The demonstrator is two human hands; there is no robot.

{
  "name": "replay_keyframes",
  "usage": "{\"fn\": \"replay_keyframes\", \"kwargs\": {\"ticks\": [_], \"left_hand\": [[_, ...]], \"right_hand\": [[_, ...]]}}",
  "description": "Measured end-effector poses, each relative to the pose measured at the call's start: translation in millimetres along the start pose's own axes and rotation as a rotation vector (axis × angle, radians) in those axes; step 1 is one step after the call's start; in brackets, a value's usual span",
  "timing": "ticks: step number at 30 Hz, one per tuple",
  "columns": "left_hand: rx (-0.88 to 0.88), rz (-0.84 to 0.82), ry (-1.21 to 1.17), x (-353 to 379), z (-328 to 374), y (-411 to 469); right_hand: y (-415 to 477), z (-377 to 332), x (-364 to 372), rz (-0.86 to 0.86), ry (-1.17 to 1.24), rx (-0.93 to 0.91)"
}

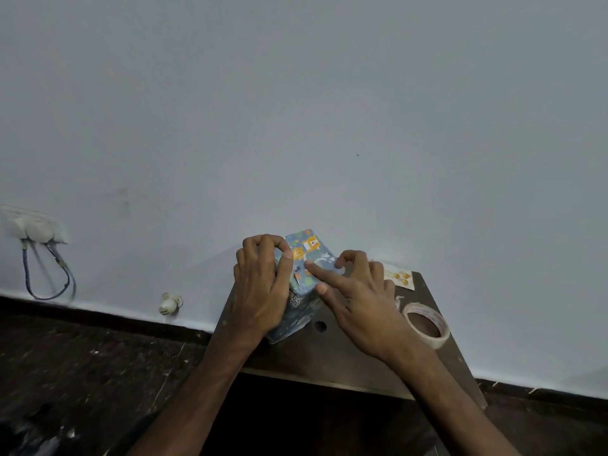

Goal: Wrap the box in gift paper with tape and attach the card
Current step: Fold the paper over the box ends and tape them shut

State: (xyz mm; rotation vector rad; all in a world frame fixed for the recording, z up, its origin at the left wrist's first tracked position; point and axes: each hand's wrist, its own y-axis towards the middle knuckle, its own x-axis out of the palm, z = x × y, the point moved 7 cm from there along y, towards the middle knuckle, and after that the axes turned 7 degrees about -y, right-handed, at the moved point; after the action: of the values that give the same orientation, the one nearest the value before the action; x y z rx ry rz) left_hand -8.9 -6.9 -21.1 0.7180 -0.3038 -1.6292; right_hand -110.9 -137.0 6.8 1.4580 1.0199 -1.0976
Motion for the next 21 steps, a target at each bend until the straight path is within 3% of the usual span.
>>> {"fn": "replay_keyframes", "kwargs": {"ticks": [2,6,9,10,13,16,19,21], "left_hand": [[0.012,0.019,-0.05,-0.9,0.4,-2.6],[-0.035,-0.016,-0.351,-0.3,-2.7,-5.5],[-0.074,-0.053,-0.474,5.1,0.1,-11.2],[-0.105,-0.044,-0.546,8.3,2.4,-12.7],[-0.454,0.041,-0.939,23.6,-4.5,-22.6],[-0.711,-0.128,-1.044,47.1,-4.7,-33.7],[-0.854,-0.329,-1.167,52.5,1.1,-38.7],[-0.835,-0.309,-1.141,46.7,-6.3,-30.8]], "right_hand": [[1.6,4.6,-1.2,0.001,0.112,0.014],[0.2,40.3,-8.7,0.201,0.761,0.227],[-6.1,31.3,27.3,-0.127,1.021,0.274],[-10.9,26.6,35.1,-0.163,1.079,0.261],[-18.6,24.8,32.1,0.044,1.201,0.242],[-20.8,28.2,26.3,0.184,1.194,0.172],[-23.3,28.5,33.6,0.108,1.184,0.048],[-28.2,34.0,41.6,0.055,1.179,-0.01]]}}
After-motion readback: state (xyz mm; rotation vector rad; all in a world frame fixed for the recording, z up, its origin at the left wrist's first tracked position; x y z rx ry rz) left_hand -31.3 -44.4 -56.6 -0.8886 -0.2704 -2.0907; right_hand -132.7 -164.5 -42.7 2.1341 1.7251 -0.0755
